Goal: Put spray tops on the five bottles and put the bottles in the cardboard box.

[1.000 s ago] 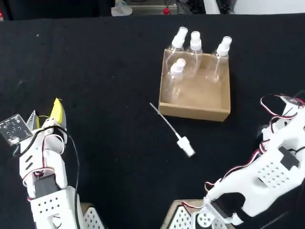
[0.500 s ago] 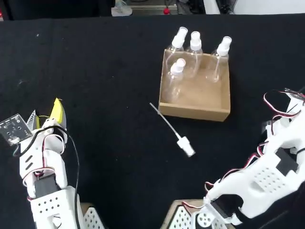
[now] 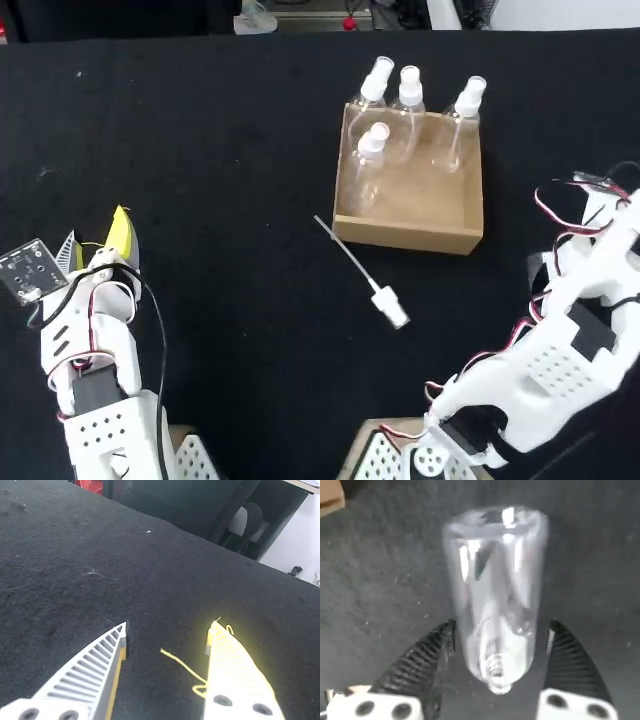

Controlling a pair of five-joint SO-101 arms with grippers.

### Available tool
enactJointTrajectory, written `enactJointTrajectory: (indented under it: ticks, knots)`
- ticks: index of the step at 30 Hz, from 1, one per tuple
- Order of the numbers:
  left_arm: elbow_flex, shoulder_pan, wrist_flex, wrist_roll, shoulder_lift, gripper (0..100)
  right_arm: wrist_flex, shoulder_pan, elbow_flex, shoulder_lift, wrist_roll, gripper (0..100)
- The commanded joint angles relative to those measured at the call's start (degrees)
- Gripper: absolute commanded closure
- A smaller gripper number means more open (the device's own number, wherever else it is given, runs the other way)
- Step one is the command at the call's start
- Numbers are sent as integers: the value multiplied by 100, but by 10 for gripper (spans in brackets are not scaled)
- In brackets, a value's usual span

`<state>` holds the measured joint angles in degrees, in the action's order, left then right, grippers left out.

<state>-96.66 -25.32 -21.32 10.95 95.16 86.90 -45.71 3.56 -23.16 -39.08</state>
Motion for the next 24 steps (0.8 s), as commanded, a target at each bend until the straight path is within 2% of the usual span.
enactJointTrajectory:
  ticks: [1,10,12,16,19,24]
  knots:
    - [-119,84,123,-9,70,748,-114,70,268,567,-53,747]
    - [-119,84,123,-9,70,748,70,-273,277,1604,220,748]
    - [-119,84,123,-9,70,748,-185,-457,277,1613,255,753]
    - [-119,84,123,-9,70,748,-1029,-809,136,1604,202,840]
    - [-119,84,123,-9,70,748,-1442,-1020,-110,1604,-369,867]
    - [-119,92,123,-9,70,748,-1530,-1187,-910,1604,-1310,819]
